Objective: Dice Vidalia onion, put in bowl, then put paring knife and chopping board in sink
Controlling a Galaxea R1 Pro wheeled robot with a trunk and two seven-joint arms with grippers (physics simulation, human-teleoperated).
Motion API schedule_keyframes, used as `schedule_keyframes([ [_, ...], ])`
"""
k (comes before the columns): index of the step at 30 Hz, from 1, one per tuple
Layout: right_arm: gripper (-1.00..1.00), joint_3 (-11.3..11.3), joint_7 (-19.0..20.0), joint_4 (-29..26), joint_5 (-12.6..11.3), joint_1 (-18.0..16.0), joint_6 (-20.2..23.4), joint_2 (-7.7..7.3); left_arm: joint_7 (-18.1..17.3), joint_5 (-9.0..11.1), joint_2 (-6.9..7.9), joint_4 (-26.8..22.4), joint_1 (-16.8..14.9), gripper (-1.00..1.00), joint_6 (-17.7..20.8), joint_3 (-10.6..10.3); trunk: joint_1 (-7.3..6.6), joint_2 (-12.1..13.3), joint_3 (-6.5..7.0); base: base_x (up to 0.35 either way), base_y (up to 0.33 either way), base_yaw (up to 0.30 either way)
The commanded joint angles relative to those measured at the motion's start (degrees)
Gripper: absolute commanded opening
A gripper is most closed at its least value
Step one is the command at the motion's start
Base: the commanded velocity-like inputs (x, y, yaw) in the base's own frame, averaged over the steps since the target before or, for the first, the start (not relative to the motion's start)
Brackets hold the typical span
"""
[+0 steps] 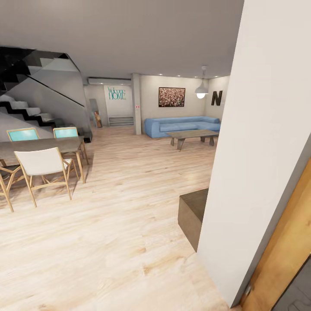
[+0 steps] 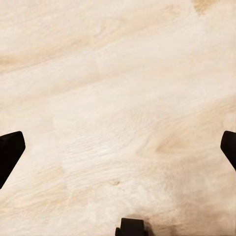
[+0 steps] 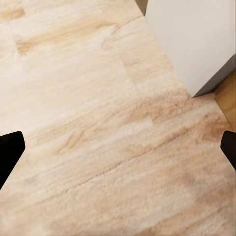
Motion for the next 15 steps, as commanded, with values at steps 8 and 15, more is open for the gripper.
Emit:
schedule_keyframes([
  [8, 1.0, 0.0, -0.2, 0.3, 0.1, 0.0, -0.5, -0.09, 0.1, 1.5, -0.04, 1.3, 0.0, 1.0, -1.5, -0.1, 0.0, 0.0, -0.05, 0.0, 0.0, 0.0],
  [15, 1.0, 0.0, -0.4, 0.3, 0.1, 0.0, -0.5, 0.01, 0.0, 1.6, -0.08, 1.4, 0.0, 1.0, -2.4, -0.1, 0.0, 0.0, -0.05, 0.0, 0.0, 0.0],
])
